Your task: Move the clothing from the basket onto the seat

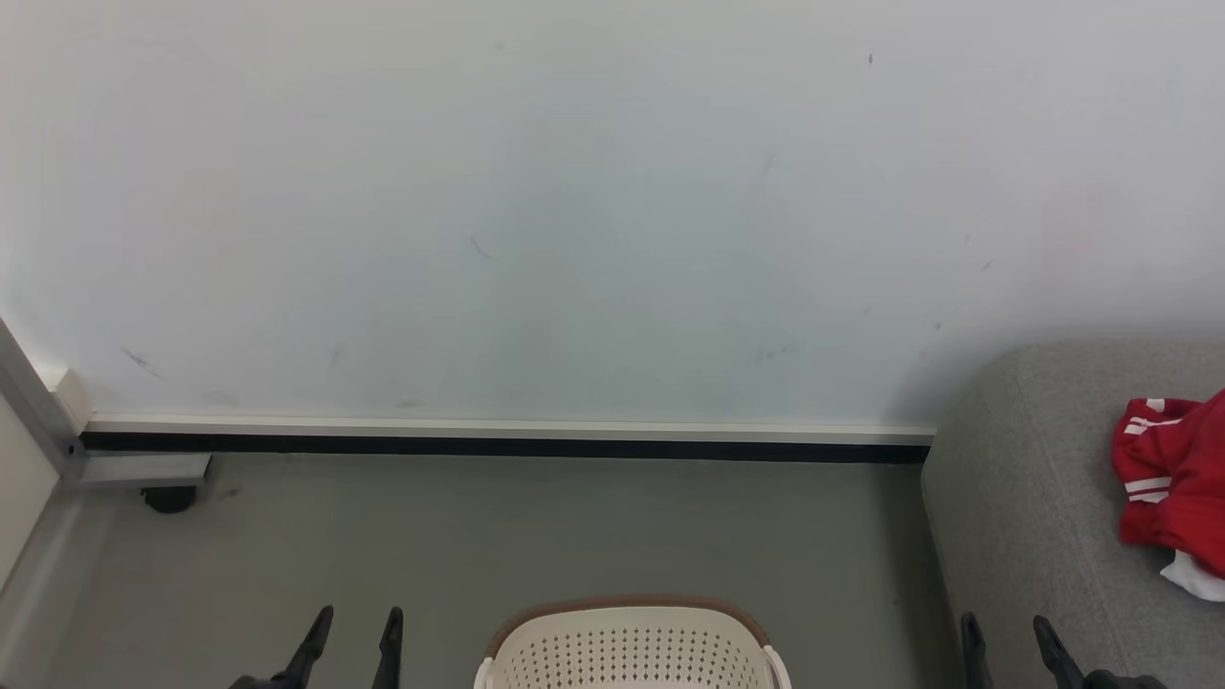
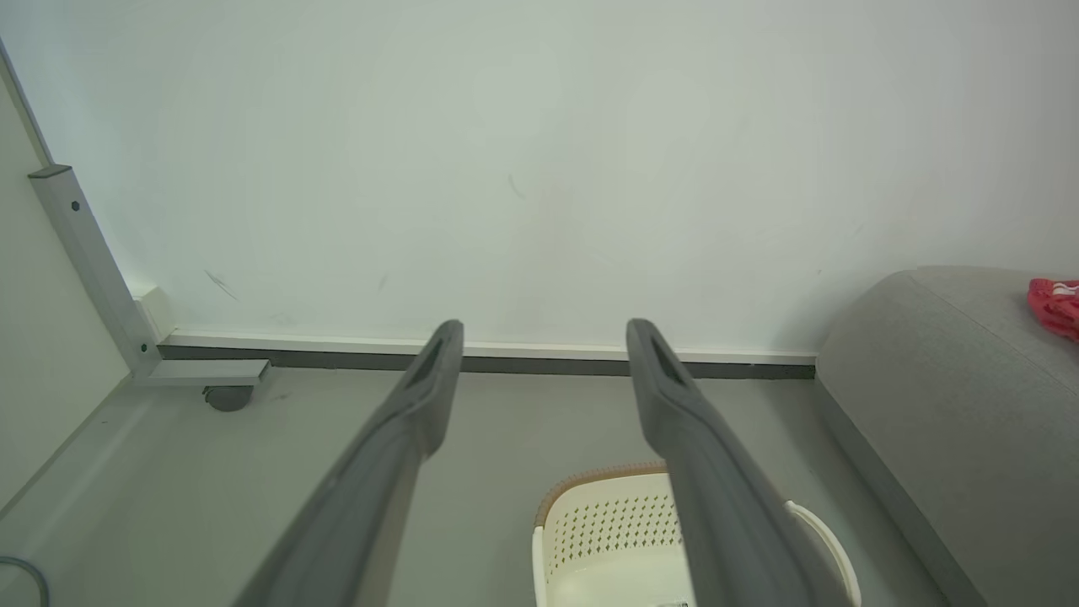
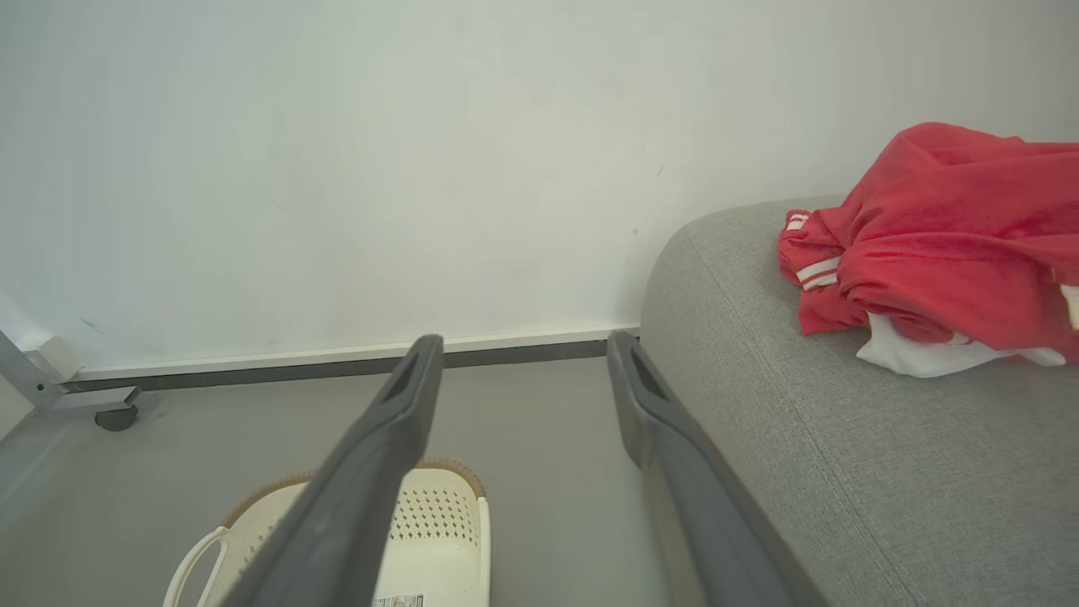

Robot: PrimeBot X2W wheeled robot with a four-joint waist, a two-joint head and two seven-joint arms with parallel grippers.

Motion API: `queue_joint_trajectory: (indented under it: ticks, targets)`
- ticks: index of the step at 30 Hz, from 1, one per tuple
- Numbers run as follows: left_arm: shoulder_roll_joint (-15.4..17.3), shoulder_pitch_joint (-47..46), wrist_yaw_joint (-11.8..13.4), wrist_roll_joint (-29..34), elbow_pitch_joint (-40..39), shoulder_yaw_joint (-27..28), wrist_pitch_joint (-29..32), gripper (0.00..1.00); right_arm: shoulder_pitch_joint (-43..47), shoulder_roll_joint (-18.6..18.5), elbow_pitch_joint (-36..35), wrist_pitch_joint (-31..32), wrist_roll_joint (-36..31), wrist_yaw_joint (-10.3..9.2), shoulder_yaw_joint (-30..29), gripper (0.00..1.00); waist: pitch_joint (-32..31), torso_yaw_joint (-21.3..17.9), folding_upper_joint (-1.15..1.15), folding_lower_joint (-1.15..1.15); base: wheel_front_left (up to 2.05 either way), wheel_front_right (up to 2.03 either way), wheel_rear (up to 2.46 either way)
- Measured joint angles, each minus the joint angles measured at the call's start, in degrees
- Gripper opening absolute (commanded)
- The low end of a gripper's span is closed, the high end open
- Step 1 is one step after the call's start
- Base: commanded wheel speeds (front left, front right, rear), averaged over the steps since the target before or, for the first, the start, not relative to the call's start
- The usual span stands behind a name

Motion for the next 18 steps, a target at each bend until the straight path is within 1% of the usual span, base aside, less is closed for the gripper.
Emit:
queue_joint_trajectory:
  ticks: [9,18]
  targets:
    - [-0.8,0.8,-1.9,0.8,1.1,1.0,0.0,1.00,0.1,0.0,-0.1,-0.1,0.2,0.00,0.6,1.00,0.6,-0.5,0.00,0.00,0.00,0.00,0.00]
    - [-1.5,0.7,-2.1,2.0,1.3,1.6,0.0,1.00,0.0,0.0,-0.3,-0.2,0.2,0.00,1.0,1.00,1.0,-0.6,0.00,0.00,0.00,0.00,0.00]
